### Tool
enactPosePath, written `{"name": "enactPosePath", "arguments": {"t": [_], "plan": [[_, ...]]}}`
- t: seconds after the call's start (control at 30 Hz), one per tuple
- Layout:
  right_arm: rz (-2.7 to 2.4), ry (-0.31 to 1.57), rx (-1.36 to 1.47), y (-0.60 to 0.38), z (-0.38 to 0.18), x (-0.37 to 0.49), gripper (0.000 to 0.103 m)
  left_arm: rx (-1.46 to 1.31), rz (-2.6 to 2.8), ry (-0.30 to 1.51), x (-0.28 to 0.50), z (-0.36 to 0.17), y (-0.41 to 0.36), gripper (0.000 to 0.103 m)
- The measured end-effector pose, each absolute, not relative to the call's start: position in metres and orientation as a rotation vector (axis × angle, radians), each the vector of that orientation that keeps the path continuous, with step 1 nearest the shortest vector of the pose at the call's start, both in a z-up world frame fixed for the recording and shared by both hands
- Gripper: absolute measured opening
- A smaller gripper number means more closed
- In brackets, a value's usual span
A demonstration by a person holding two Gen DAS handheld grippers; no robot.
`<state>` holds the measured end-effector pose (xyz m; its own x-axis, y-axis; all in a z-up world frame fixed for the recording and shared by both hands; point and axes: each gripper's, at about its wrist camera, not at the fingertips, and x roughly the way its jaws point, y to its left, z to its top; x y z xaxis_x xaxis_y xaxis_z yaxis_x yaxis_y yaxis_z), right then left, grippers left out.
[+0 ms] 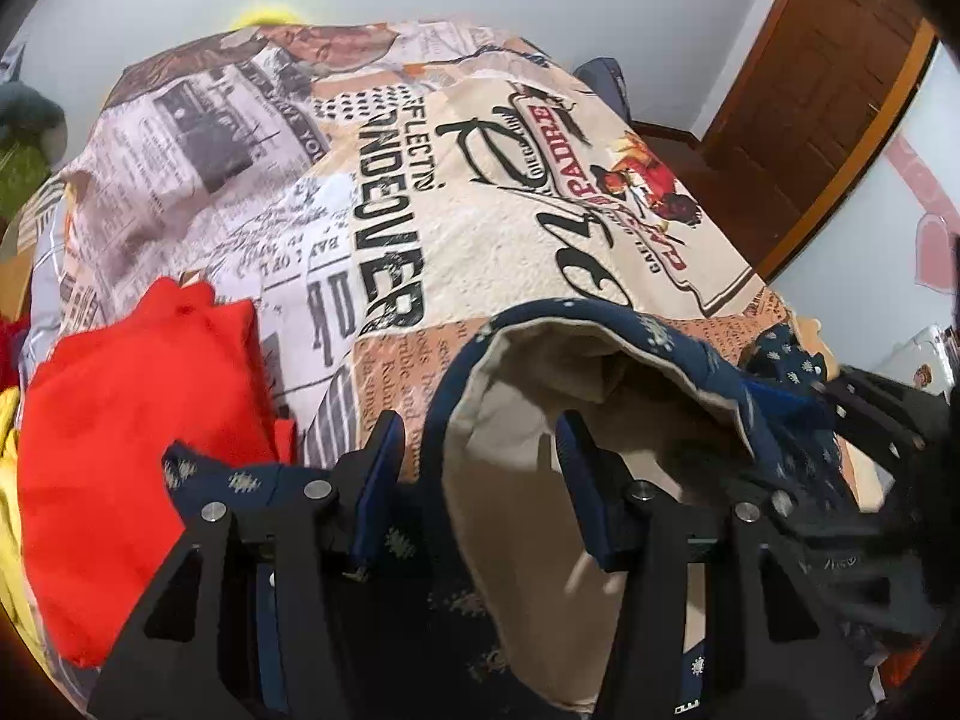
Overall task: Fold large clothes
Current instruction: 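Carry the lifted hood with both tools over the hoodie body toward the hem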
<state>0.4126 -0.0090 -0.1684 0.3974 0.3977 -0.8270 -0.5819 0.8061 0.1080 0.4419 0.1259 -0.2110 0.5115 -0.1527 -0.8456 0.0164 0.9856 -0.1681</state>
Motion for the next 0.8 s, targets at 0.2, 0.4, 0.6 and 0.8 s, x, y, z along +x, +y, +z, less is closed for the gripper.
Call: {"name": "enactPosePath", "arguments": {"t": [0.2,0.4,0.6,0.8], "plan": [[0.627,0.967,-0.079,-0.028,-0.157,0.426,0.016,-0.087,-0.143,0.998,0.439,-0.198,0.112,0.009],[0.649,0.921,0.004,-0.055,-0.128,0.410,0.009,-0.059,-0.251,0.940,0.409,-0.166,0.089,0.005],[0.691,0.865,-0.037,-0.084,-0.087,0.361,0.009,0.002,-0.377,0.889,0.358,-0.135,0.052,0.005],[0.699,0.866,-0.045,-0.108,-0.077,0.310,0.009,-0.008,-0.428,0.906,0.308,-0.134,0.036,0.005]]}}
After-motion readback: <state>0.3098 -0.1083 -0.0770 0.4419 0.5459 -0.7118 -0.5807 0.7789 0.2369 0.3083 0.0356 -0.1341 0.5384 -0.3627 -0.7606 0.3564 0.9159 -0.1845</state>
